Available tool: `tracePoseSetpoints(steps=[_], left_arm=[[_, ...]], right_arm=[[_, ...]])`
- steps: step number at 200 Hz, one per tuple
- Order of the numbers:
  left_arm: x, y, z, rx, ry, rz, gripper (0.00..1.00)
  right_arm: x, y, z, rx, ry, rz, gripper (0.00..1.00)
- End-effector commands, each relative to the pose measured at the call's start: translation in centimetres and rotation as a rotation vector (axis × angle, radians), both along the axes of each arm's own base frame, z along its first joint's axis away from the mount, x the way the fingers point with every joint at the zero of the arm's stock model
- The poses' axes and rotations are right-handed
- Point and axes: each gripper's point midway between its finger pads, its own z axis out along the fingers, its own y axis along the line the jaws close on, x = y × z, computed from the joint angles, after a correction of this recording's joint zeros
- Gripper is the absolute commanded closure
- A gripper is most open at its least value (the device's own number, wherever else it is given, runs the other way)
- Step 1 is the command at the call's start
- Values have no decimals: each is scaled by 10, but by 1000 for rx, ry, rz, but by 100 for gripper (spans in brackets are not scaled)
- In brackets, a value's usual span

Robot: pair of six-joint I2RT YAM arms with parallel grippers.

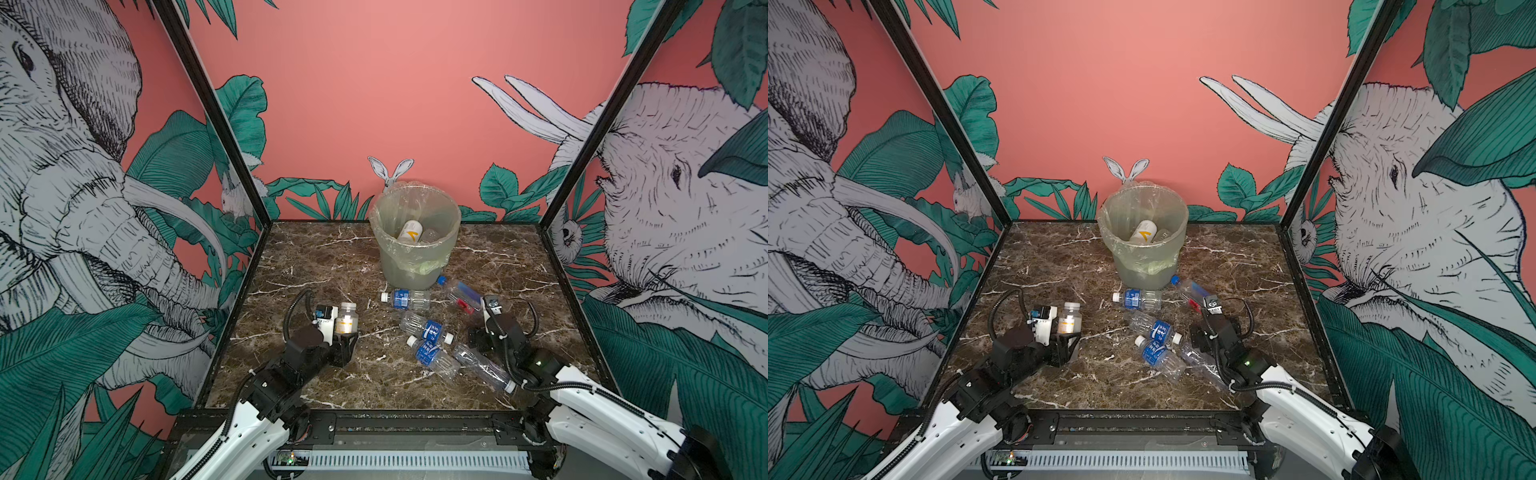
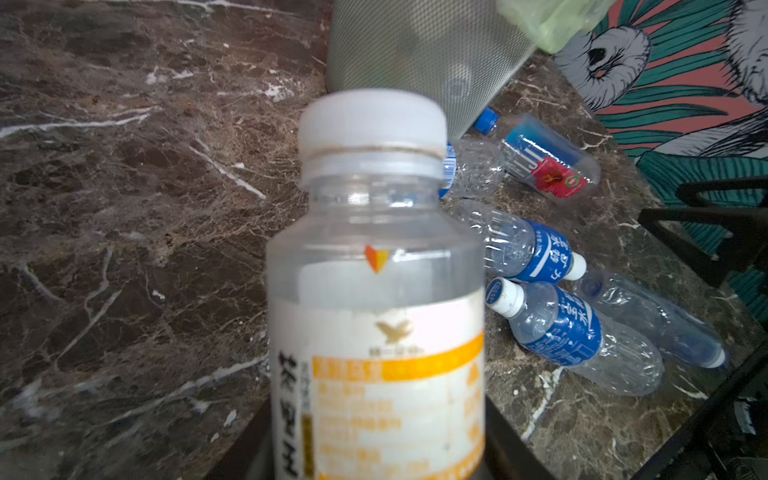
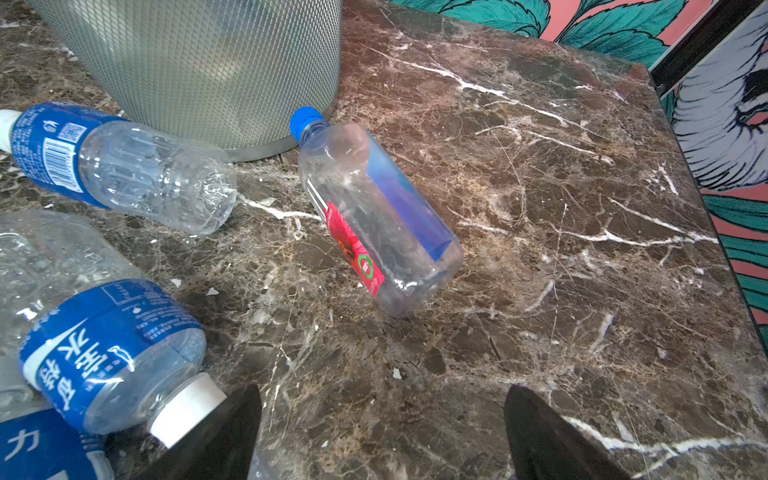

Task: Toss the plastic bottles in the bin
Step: 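Lift the bottle with the left gripper and carry it over the bin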

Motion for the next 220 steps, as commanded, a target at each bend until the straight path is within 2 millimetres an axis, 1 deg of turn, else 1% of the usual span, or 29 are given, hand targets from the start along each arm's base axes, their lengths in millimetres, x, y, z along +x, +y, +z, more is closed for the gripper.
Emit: tracePoseSetpoints(steps=[1,32,51,86,107,114,127,135,138,142,143,153,159,172,175,178,180,183,189,195,196,197,199,203,205,208,209,216,220], left_arm=[[1,0,16,-10,-62,-12,54],[6,-2,44,-16,-128,-18,54],[10,-5,70,-17,-178,-29,54],[22,-13,123,-11,-284,-47,54],[34,-21,164,-12,-362,-51,56],[40,-25,181,-13,-392,-54,56],[52,-35,209,-3,-440,-65,56],[60,-42,231,1,-477,-72,56],[65,-46,234,10,-479,-76,56],[71,-50,245,14,-496,-78,56],[72,-51,245,18,-496,-79,56],[85,-62,272,19,-540,-90,56],[97,-74,280,27,-547,-105,56],[119,-95,312,20,-595,-122,56],[128,-102,311,29,-588,-130,56],[133,-108,319,26,-599,-135,56],[139,-112,317,32,-593,-140,56],[145,-118,326,27,-606,-145,56],[157,-131,335,29,-618,-161,55],[173,-141,338,40,-614,-160,52],[176,-143,335,46,-606,-161,52],[176,-143,340,42,-612,-158,51],[183,-147,336,51,-599,-157,49],[193,-151,339,54,-593,-153,39],[198,-153,337,62,-583,-149,35],[205,-154,337,74,-574,-134,25],[208,-155,333,81,-565,-133,23],[225,-149,330,123,-540,-64,3],[232,-146,328,144,-530,-35,0]], right_arm=[[7,2,16,27,-48,-17,7],[8,2,16,24,-46,-18,7],[8,3,15,23,-45,-18,7],[9,3,15,24,-46,-18,7],[9,3,14,20,-42,-18,7],[9,3,14,19,-41,-18,7],[9,3,15,20,-42,-17,7],[8,2,15,21,-43,-19,7],[8,2,16,22,-43,-17,7],[8,2,16,23,-45,-18,7],[8,2,16,23,-45,-19,7],[7,1,18,26,-49,-18,7],[7,1,18,29,-53,-20,7],[6,0,19,31,-55,-20,7],[6,0,19,32,-55,-21,7],[5,0,19,31,-56,-21,7],[5,-1,19,31,-56,-22,7],[5,0,20,32,-57,-21,7],[5,-1,20,34,-57,-22,7],[5,-1,21,34,-58,-23,7],[5,-1,21,35,-58,-21,7],[5,-1,21,34,-58,-22,7],[5,-1,21,35,-60,-23,7],[5,-1,22,34,-61,-24,7],[5,-1,22,35,-61,-25,7],[5,-2,21,33,-60,-27,7],[5,-2,21,32,-59,-27,7],[4,-3,22,32,-61,-31,7],[4,-4,22,33,-63,-34,6]])
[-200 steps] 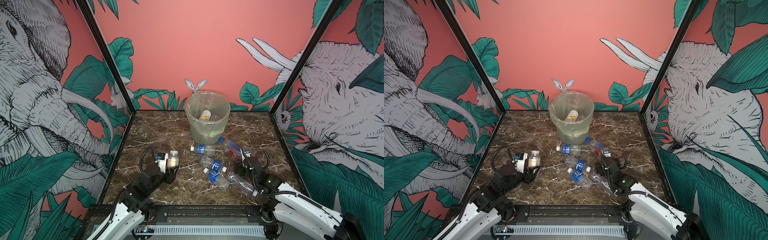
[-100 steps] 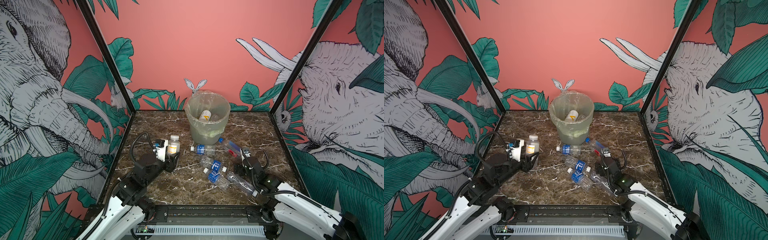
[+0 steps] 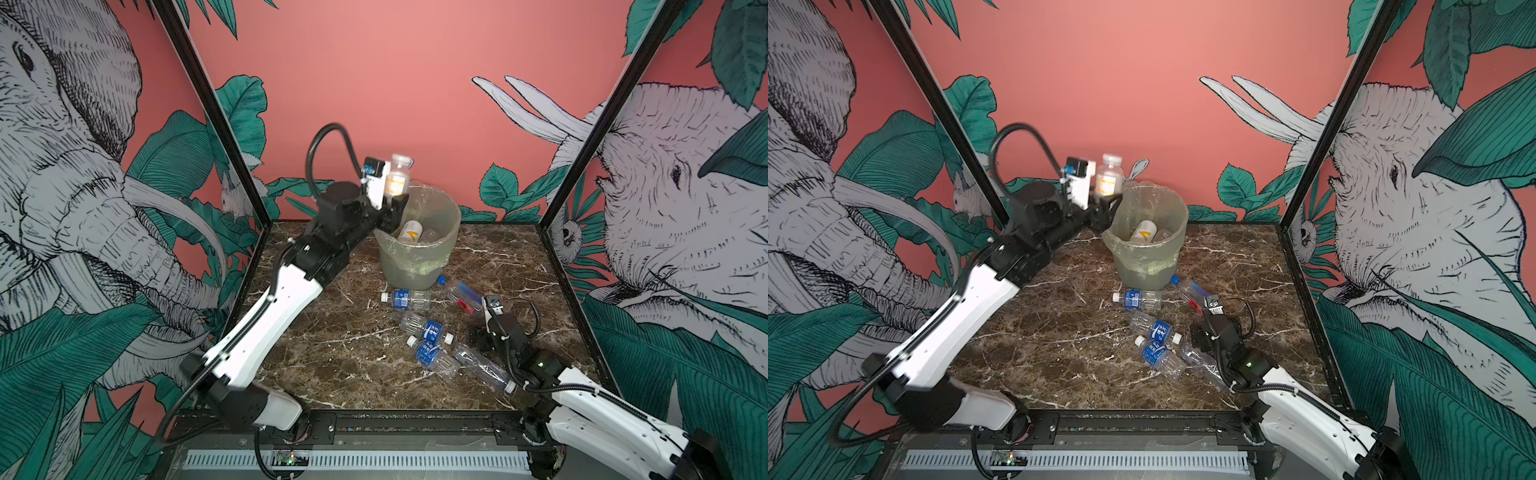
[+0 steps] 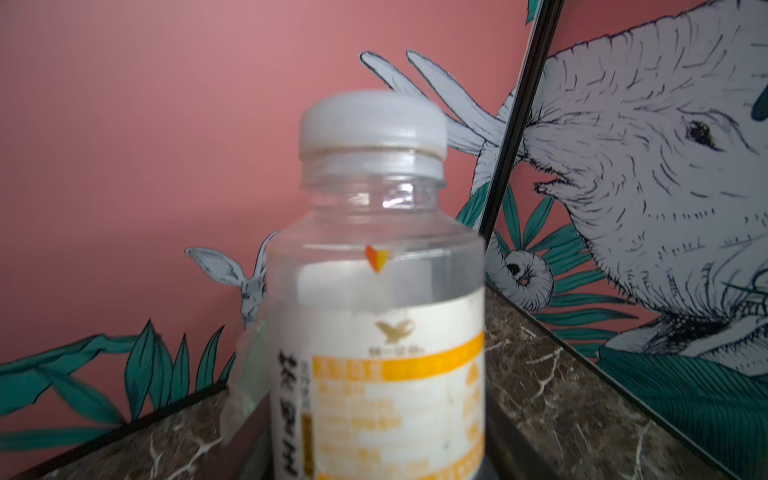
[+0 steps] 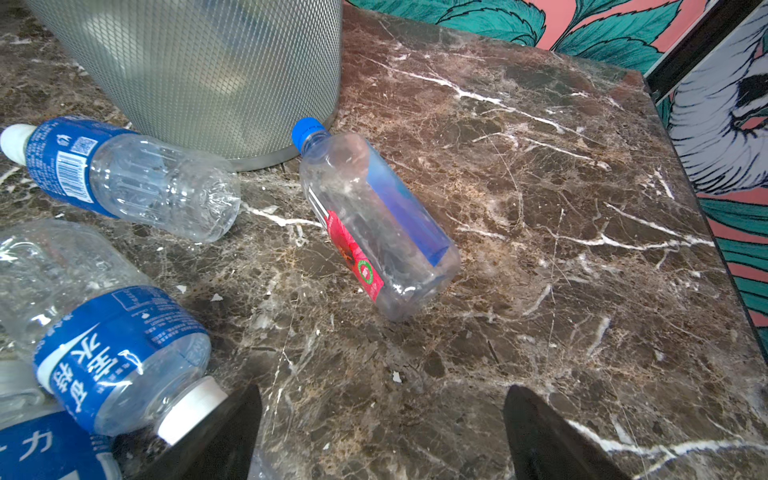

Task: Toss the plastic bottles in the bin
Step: 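Lift the bottle with the left gripper and carry it over the bin, then open the left gripper over the bin and draw it back toward the pile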

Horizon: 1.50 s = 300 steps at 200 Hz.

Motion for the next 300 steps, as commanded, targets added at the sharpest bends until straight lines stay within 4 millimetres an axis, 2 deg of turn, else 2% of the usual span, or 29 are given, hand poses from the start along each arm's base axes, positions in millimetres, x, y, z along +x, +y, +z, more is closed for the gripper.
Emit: tracePoseSetpoints(steps=[1,13,23,48,77,126,145,199,224,254,275,300], left_arm=[[36,3,-9,90,39,114,1],[48,12,-11,107,48,173,0],[48,16,-5,97,27,173,0],[26,28,14,57,-42,155,1],[-1,48,11,41,-50,164,1],[-31,80,-38,82,13,211,0],[-43,92,-56,89,38,230,1],[-62,117,-136,104,168,281,1],[-67,121,-171,108,240,289,1],[-72,115,-221,90,312,253,1],[-74,109,-248,83,346,222,1],[-73,112,-279,147,384,238,1]], right_arm=[[4,-3,17,21,-45,-33,6],[3,-4,18,25,-50,-35,5],[3,-5,19,28,-53,-35,5],[3,-4,20,31,-56,-30,4],[4,-2,18,23,-50,-26,4],[7,-2,17,9,-40,-35,4],[9,6,16,5,-14,-4,4],[18,17,12,-65,89,13,4],[23,20,17,-112,115,25,2],[31,21,27,-172,132,23,1],[38,21,31,-223,157,15,1],[46,13,30,-335,224,-21,1]])
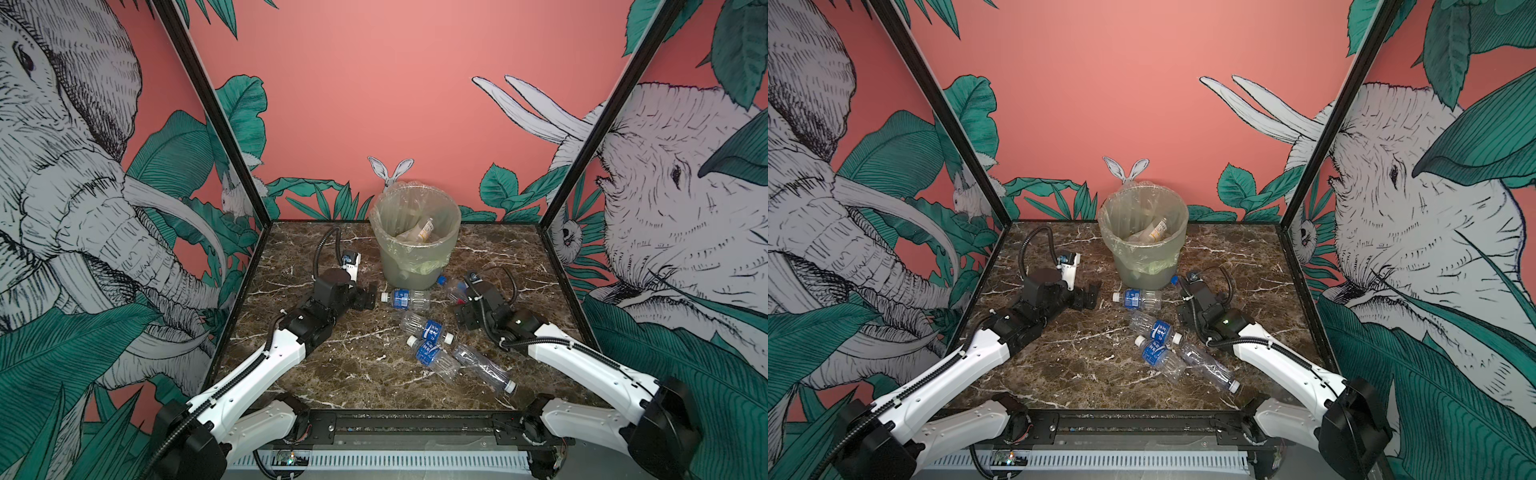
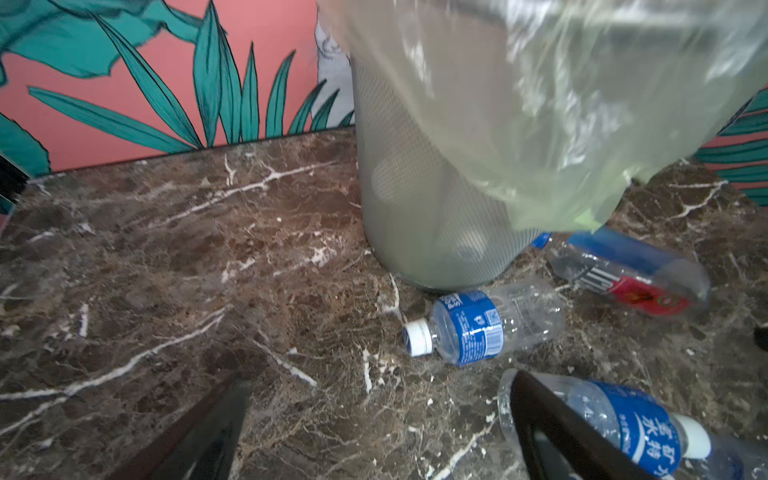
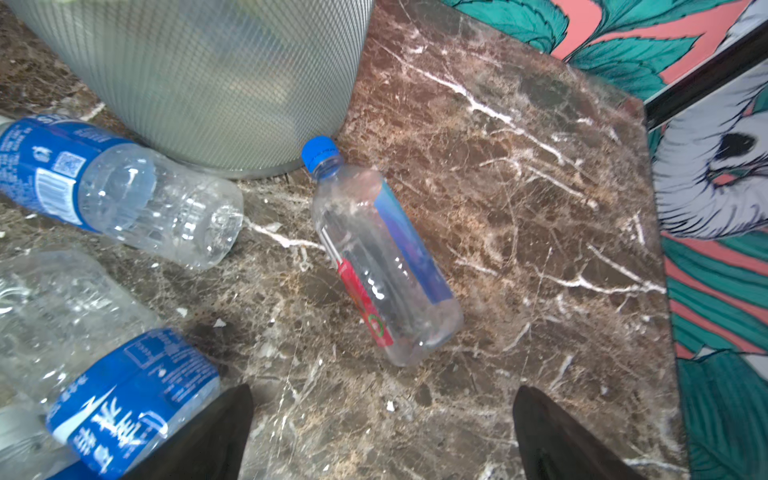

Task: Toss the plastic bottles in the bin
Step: 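Open the left gripper over the bin and draw it back toward the pile, then lower the right gripper onto the blue-capped red-labelled bottle and close it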

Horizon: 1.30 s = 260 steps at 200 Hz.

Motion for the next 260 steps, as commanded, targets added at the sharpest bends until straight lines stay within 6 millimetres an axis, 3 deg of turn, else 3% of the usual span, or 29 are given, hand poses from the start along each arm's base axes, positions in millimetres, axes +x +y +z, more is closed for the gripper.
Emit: tracePoseSetpoints(steps=[1,28,59,119,135,139,166,212,260], left_arm=[[4,-2,-6,-27,-17,4,1],[5,-3,-37,28,12,-15,1],[8,-14,-55,18,49,-50,2],[9,-22,-97,16,135,-62,3],[12,-25,-103,19,156,-67,3],[12,-26,-104,20,158,-66,3],[14,-25,-110,25,178,-58,3],[16,-23,-111,22,181,-49,3],[17,-21,-111,16,185,-42,3]], right_arm=[[4,-15,-2,-138,61,-32,1],[15,-8,-12,-133,138,-15,1],[32,-3,-25,-111,210,8,0],[59,-16,-45,-60,308,-2,0],[65,-18,-46,-29,310,-2,1],[66,-18,-55,-33,334,-3,1],[72,-14,-68,-19,361,5,1],[84,-1,-82,14,377,26,1],[77,4,-100,48,421,34,2]])
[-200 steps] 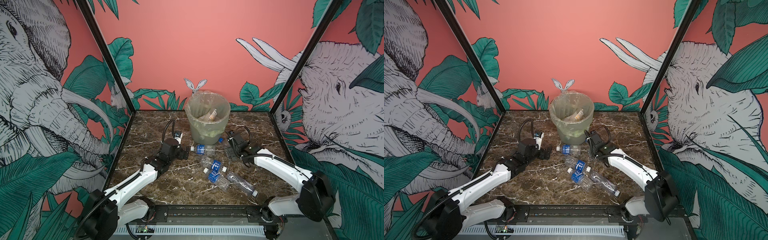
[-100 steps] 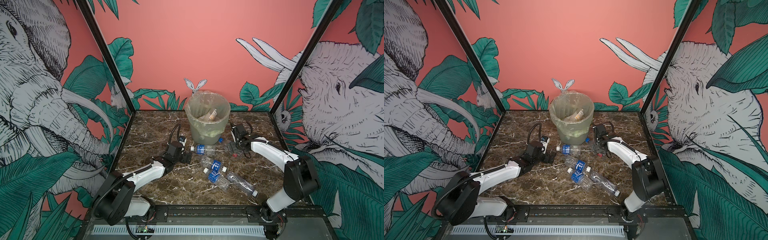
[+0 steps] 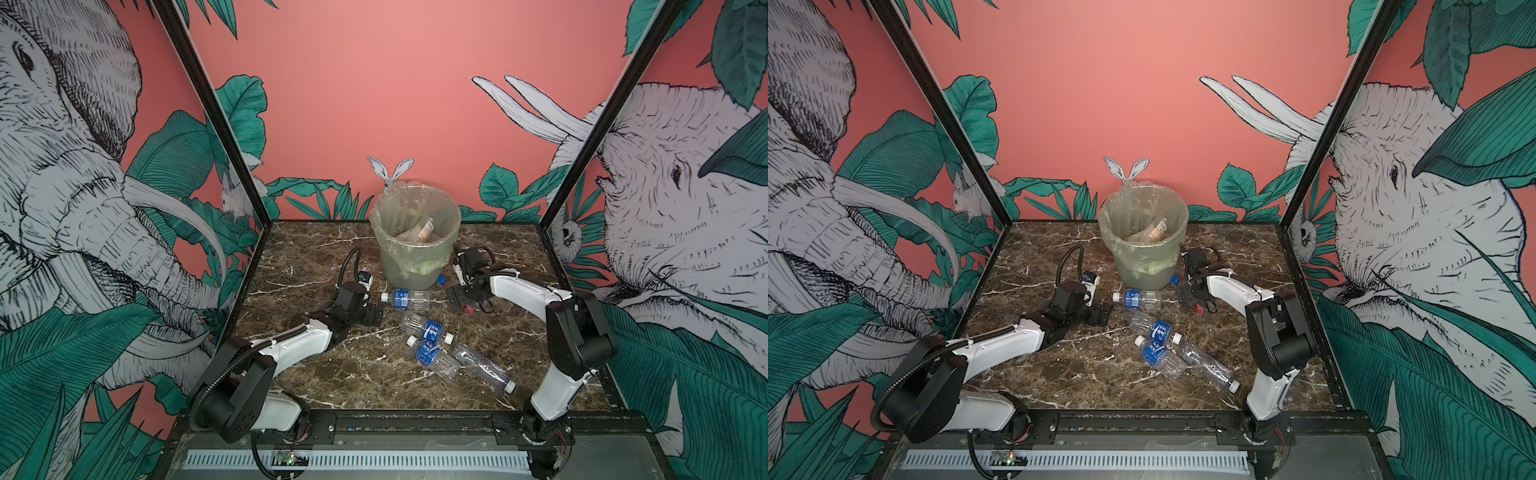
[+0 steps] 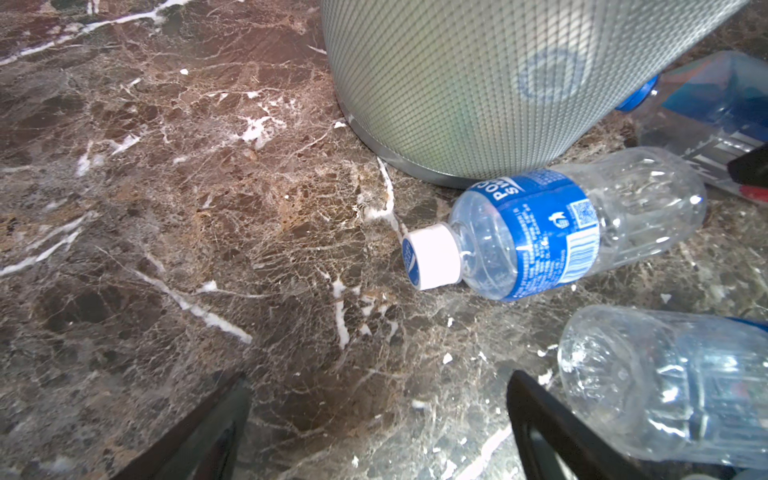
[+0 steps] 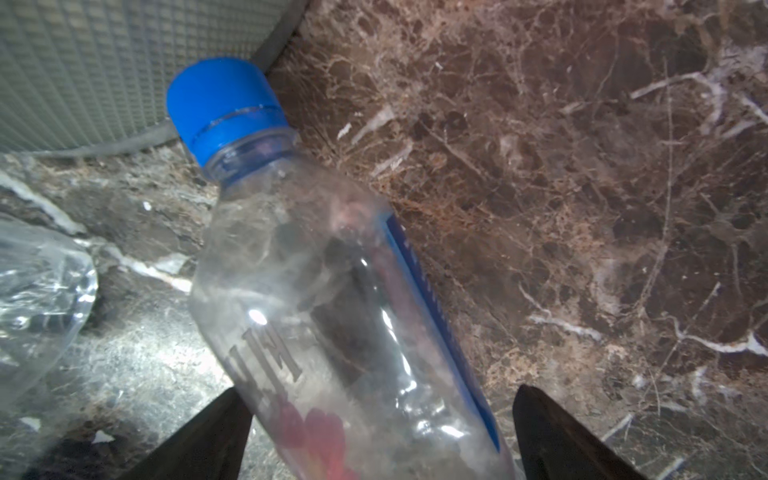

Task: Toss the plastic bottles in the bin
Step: 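Lower the right gripper onto the blue-capped red-labelled bottle and close it, then lift the blue-capped bottle with the right gripper and raise it over the bin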

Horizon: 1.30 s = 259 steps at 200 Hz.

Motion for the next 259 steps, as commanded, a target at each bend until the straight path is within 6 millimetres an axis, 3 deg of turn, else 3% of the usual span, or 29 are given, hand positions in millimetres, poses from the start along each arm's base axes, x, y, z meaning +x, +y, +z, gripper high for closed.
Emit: tracePoseSetpoints(steps=[1,57,126,190,259], left_arm=[[7,-2,13,-39,-26,11,3],[8,-3,14,-50,-20,12,3],[8,-5,13,-60,-13,7,3],[8,-4,12,-65,-7,7,3],[8,-6,13,-77,-4,3,3]], right_arm=[[-1,7,-5,41,9,5,3],[-12,10,-25,80,51,-26,11],[-6,11,-32,94,43,-62,23],[-14,12,-43,96,51,-80,26],[-19,11,-37,87,1,-90,36]])
